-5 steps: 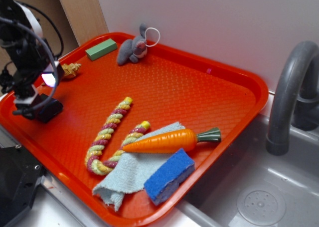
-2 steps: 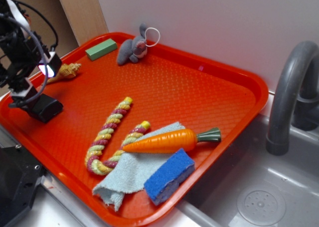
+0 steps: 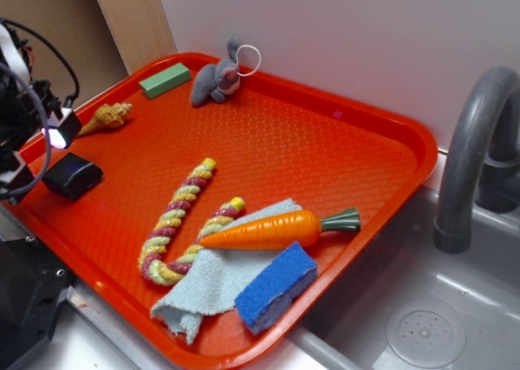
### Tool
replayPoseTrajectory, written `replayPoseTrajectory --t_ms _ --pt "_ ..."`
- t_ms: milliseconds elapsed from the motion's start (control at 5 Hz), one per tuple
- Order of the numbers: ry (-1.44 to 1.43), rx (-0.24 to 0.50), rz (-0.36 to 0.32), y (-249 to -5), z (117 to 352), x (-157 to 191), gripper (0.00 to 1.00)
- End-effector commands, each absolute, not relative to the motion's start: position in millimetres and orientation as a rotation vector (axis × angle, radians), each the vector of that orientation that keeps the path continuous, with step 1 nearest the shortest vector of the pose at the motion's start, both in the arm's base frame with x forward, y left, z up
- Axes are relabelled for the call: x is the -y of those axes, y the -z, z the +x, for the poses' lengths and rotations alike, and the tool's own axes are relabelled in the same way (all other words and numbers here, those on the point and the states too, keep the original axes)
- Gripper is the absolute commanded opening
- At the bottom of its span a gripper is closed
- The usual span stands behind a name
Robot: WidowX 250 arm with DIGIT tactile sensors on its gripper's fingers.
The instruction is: Grab the black box.
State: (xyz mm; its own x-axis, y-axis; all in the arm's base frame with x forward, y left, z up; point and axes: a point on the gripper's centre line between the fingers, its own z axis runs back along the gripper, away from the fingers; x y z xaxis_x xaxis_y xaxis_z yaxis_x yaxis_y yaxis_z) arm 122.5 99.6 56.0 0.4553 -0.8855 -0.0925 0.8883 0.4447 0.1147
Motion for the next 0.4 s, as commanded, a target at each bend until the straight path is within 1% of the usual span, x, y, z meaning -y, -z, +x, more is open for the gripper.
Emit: replayPoseTrajectory --t_ms 0,200 --pt "1.066 0.032 0.202 -38 150 -106 1.00" --pt "1.071 -0.034 0.178 -11 162 -102 1.00"
